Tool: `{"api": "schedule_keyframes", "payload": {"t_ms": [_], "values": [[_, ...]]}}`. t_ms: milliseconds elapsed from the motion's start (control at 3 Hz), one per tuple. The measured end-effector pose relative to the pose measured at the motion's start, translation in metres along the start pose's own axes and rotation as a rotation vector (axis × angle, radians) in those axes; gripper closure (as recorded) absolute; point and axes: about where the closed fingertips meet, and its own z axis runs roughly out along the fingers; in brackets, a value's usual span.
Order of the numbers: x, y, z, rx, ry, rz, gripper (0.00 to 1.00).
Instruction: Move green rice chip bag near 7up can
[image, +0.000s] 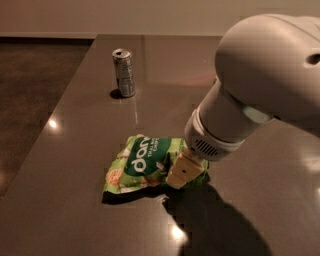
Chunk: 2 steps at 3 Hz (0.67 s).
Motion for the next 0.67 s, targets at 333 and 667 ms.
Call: {"api": "schedule_keyframes", "payload": {"t_ms": [333,667], "values": [[0.007,-0.008,-0.005,0.002,0.019,0.042,0.61],[0.016,-0.029,-0.02,0.032,0.031,0.083,0.83]]}}
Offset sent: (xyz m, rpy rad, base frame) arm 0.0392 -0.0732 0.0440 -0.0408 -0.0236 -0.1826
